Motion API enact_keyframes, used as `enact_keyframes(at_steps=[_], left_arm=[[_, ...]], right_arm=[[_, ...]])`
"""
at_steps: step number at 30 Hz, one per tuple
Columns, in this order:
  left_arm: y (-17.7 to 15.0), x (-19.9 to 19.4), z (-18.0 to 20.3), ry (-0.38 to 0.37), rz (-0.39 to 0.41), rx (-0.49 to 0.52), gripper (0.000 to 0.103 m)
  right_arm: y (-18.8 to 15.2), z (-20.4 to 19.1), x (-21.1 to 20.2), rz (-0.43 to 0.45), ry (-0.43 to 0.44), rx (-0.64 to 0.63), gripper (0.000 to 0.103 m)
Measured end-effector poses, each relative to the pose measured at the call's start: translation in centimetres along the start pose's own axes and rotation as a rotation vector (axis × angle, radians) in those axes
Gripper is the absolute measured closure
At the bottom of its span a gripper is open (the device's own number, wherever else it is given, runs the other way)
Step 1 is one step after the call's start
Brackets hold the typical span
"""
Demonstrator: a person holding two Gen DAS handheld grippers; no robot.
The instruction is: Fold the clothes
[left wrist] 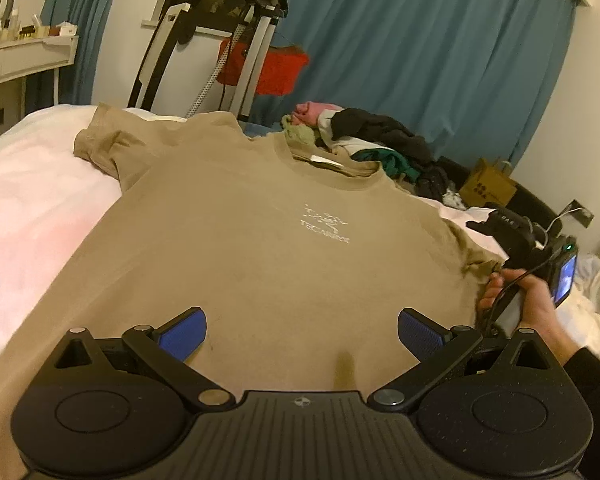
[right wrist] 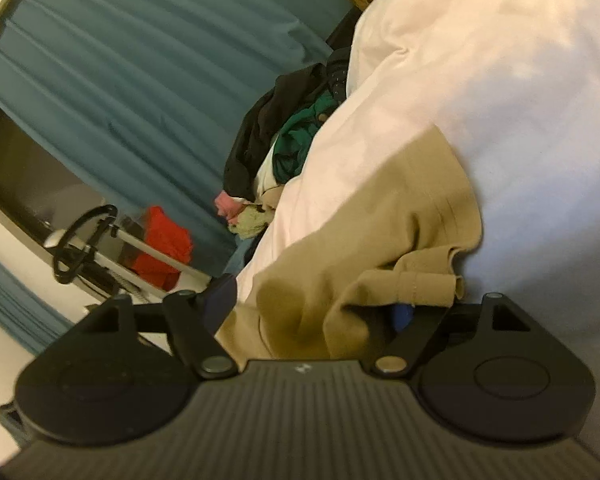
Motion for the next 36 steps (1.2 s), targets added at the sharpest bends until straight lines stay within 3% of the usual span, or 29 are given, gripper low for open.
enact_keyframes(at_steps=[1,3,4,9,13,17,21,25,29,31,33,36], left_arm=[[0.0,0.2,-0.2,0.005,-0.004,-0.002,0.0],[0.1,0.4,-0.8,0.013,-0.011,-0.009,0.0],[0.2,0.5,-1.1,0.017,-0.014,-0.013,0.0],[1.3,-0.7,-2.8,0.023,-0.004,-0.038,0.0],[2.4,-2.5,-5.1,0.064,0.014,-0.064,0.0],[3.2,-3.8,-8.3,0.094,0.026,-0.135,0.0],[3.8,-4.2,-11.4,0.133,0.032,-0.184,0.0],[3.8,-3.9,-13.4,0.174,0.033,-0.197,0.0],[3.3,-2.3,-14.1,0.209,0.01,-0.156,0.0],[2.9,-1.5,-14.0,0.203,-0.011,-0.146,0.0],[2.8,-1.2,-13.6,0.201,-0.012,-0.12,0.0],[2.5,-0.9,-12.9,0.198,-0.014,-0.082,0.001]], right_arm=[[0.2,-0.1,-0.2,0.003,-0.025,0.001,0.046],[0.4,0.2,-1.0,0.01,-0.069,-0.006,0.087],[0.5,0.4,-1.6,0.014,-0.088,-0.013,0.093],[1.5,-5.2,-4.1,0.068,-0.149,-0.234,0.095],[-0.1,-14.4,-5.9,0.129,-0.162,-0.501,0.095],[-5.9,-23.8,-4.3,0.14,-0.16,-0.805,0.095],[-15.8,-28.5,0.0,0.033,-0.151,-1.076,0.095],[-19.3,-27.6,2.1,-0.09,-0.116,-1.068,0.095],[-22.0,-26.4,3.9,-0.21,-0.078,-1.031,0.09],[-23.4,-25.8,4.7,-0.27,-0.059,-1.011,0.067],[-24.8,-25.2,5.5,-0.33,-0.039,-0.991,0.028],[-22.9,-25.7,0.1,-0.322,0.006,-0.932,0.025]])
Point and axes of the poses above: each gripper's, at about its wrist camera, not at the fingertips, and x roughly the way its jaws point, z to its right, y to its top, the point moved 8 cm from there along x, roughly the way its jaws point, and after that the axes turned 4 degrees about y, right-handed, at the moved point
